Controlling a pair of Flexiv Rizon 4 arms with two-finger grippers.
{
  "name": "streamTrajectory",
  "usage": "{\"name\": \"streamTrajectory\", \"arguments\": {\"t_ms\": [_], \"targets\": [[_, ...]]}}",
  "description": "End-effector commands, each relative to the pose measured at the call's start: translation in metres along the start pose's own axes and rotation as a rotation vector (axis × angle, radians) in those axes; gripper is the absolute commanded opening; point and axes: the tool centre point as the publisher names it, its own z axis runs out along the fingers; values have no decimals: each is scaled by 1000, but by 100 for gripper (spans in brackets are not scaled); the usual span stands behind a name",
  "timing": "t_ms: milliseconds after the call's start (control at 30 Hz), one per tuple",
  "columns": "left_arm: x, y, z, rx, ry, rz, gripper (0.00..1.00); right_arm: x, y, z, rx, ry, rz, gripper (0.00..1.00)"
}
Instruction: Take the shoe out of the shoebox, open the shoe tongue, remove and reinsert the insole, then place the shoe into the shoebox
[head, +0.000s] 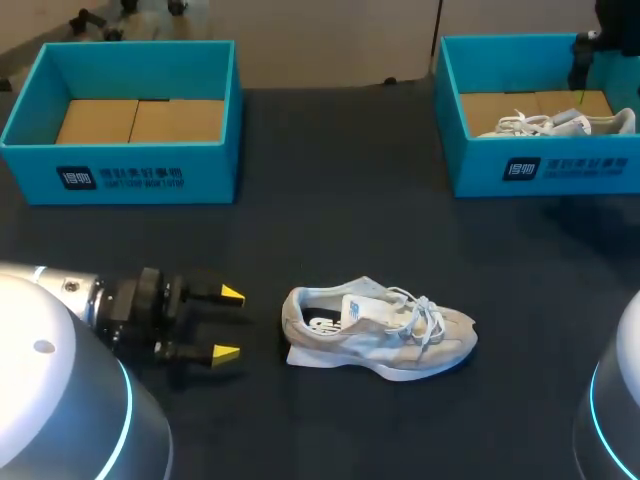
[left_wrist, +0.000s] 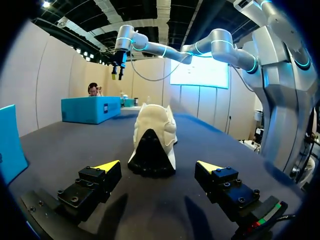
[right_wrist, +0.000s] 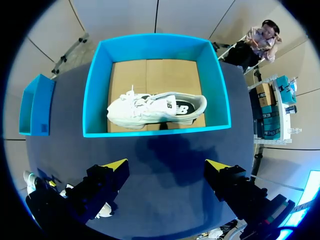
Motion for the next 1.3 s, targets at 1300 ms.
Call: {"name": "streamTrajectory", "arguments": {"t_ms": [1300], "targets": [[-17, 6, 55, -34, -30, -29, 100, 0, 0, 0, -1, 0, 1, 100]]}}
